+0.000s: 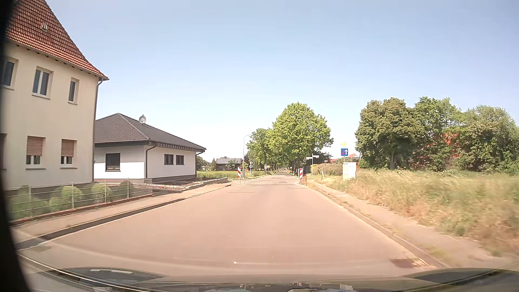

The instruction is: Follow the waypoints while adhering to traffic rules and regulations

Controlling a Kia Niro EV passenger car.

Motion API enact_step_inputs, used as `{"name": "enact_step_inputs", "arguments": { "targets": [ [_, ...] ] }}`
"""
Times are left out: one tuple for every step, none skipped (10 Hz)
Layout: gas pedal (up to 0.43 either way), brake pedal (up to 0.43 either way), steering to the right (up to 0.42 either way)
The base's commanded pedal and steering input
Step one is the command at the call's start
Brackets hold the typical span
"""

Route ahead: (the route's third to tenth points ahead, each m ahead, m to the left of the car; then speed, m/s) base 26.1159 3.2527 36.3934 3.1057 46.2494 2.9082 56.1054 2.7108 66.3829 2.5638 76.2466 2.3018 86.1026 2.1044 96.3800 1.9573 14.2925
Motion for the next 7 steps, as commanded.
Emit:
{"name": "enact_step_inputs", "arguments": {
  "targets": [
    [0.157, 0.0, -0.011],
    [0.157, 0.0, -0.011],
    [0.157, 0.0, -0.01],
    [0.157, 0.0, -0.009],
    [0.157, 0.0, -0.006],
    [0.157, 0.0, -0.003],
    [0.157, 0.0, -0.003]
  ]
}}
